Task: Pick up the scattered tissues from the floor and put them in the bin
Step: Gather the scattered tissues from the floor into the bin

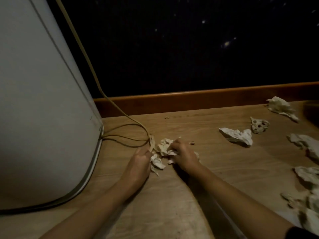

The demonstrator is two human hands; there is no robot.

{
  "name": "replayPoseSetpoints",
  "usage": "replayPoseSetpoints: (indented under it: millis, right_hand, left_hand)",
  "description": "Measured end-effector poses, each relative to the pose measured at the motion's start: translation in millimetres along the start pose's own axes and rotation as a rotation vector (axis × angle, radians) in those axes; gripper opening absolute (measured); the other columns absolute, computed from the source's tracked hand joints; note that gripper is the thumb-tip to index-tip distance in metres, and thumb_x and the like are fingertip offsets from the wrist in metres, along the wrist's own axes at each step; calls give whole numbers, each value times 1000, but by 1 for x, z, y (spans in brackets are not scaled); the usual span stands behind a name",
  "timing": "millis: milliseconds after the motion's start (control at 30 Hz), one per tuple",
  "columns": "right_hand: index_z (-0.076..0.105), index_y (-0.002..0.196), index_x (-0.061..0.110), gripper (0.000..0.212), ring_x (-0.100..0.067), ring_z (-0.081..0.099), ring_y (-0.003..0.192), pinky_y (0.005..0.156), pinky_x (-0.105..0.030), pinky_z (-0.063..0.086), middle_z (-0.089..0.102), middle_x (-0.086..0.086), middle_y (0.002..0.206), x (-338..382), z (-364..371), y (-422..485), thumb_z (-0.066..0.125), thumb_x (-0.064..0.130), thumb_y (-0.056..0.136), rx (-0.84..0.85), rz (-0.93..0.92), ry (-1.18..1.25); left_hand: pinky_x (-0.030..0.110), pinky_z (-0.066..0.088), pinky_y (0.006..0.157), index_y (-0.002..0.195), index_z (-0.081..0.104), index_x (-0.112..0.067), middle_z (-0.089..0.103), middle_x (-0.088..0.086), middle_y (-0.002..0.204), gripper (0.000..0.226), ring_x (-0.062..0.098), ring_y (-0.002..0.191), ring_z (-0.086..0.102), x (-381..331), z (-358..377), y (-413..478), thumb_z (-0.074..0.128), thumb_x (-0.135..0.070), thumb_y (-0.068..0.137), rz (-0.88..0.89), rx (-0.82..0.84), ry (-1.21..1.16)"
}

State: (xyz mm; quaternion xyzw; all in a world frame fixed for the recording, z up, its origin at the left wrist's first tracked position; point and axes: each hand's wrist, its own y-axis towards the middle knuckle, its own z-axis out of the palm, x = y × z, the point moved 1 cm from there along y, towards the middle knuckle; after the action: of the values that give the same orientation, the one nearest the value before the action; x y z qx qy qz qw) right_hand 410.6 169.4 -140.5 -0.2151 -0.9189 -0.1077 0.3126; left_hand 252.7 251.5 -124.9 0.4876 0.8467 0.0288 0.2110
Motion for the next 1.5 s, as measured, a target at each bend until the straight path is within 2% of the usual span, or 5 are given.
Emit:
replayPoseSetpoints:
  millis: [167,467,900,1167,1500]
  right_hand:
    - [66,101,14,14,-16,64,69,46,-17,46,68,-8,92,-14,-42,47,58,12,90,-145,243,248]
    - [64,111,9,24,-37,46,114,97,-41,40,58,-16,121,-16,6,140,57,12,88,-57,87,-234]
    - [69,104,8,20,-13,64,80,66,-19,50,69,-9,102,-28,-79,1,60,4,87,-57,182,90]
    - [61,114,15,26,-34,56,106,86,-38,48,58,-14,119,-152,-159,-29,55,24,89,-4,407,-389]
    - [71,102,8,20,-19,61,100,77,-23,40,70,-5,104,-161,-200,-151,65,7,82,-191,368,2]
  left_hand:
    - [19,40,83,102,68,-8,67,7,101,28,20,96,56,4,-29,-7,64,1,76,-57,-39,-79]
    - [-7,22,84,95,70,-11,68,3,93,30,2,90,46,16,-40,-15,69,6,70,27,54,-148]
    - [19,34,79,104,67,-13,64,4,104,24,10,95,49,-46,-50,-1,60,-5,82,95,4,-123]
    - [27,44,80,99,68,-9,67,9,100,19,22,98,58,-175,-11,85,58,-7,83,404,116,-67]
    - [25,45,81,93,67,-15,64,2,103,21,14,97,57,-265,70,1,52,-4,83,308,309,-395]
